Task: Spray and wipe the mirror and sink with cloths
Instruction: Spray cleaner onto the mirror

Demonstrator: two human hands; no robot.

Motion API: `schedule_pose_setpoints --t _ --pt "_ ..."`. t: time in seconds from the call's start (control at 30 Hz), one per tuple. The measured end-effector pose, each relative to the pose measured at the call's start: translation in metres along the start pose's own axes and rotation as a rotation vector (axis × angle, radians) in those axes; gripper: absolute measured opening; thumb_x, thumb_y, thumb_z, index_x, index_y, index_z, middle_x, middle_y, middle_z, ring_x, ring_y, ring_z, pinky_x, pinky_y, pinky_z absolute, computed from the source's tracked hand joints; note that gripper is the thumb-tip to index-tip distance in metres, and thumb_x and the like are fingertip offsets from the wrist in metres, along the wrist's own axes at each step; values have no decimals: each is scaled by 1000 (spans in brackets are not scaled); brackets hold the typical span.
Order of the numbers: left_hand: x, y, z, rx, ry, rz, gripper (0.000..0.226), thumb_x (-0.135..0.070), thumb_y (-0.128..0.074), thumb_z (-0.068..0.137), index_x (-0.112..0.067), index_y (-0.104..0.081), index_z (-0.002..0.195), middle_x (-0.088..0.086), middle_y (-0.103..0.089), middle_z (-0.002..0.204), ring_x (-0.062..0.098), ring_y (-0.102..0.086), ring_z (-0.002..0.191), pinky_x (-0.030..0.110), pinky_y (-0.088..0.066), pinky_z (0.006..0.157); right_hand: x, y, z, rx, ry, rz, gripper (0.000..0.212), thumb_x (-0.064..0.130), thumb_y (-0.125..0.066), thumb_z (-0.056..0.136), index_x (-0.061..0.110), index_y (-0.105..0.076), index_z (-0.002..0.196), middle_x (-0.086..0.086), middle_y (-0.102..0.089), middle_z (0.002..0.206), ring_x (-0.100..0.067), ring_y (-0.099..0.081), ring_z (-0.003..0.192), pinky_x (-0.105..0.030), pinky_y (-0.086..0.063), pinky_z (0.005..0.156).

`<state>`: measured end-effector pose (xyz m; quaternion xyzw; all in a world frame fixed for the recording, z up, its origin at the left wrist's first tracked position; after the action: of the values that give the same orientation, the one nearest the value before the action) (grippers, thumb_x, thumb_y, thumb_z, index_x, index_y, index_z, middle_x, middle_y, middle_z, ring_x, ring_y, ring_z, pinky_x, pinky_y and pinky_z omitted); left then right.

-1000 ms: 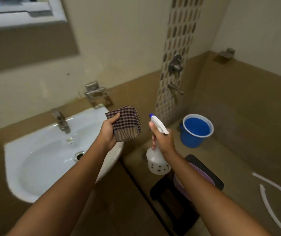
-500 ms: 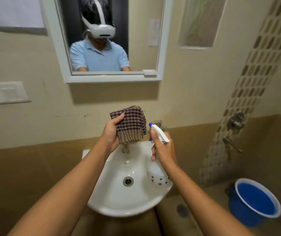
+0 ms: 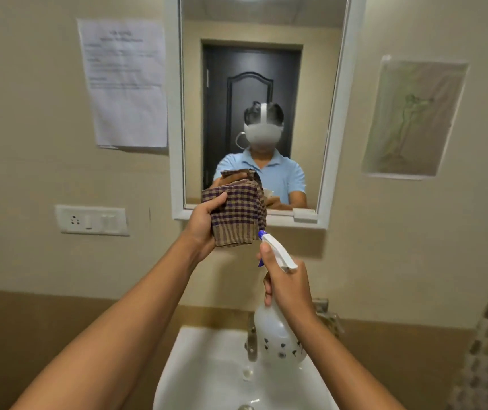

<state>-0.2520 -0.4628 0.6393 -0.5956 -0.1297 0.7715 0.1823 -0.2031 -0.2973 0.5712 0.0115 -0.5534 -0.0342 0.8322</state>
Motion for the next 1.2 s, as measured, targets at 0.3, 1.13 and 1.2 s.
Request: schedule_pose_setpoints --t 0.3,1.13,1.2 --pt "-60 -21 19 -39 -75 134 29 -28 -47 99 -9 -67 109 7 -77 97 25 -71 91 40 -55 78 54 -18 28 3 146 -7 58 62 -58 86 7 -53 72 -6 -44 53 -22 -45 47 -34 -44 42" --pt "-91 9 26 4 -77 158 29 -30 -48 99 -10 -69 104 6 -76 92 21 -73 82 37 -55 73 109 -68 25 -101 198 -16 58 74 -44 72 19 -61 74 -8 -54 56 -23 -58 49 -19 -42 38" --pt "-92 9 26 14 -78 143 29 -29 -47 100 -10 -69 101 6 -76 89 19 -73 78 36 -55 75 108 -77 23 -85 224 -20 59 74 -47 74 17 -59 70 -6 -53 53 -24 -56 48 -24 -43 38"
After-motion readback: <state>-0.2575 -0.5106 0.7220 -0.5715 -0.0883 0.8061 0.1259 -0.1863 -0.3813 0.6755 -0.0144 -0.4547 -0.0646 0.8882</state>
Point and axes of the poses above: each hand's wrist, its own z-axis towards the middle knuckle, its own y-axis out of the back of the hand, x = y × z, the point moved 5 cm from there along z, towards the middle knuckle
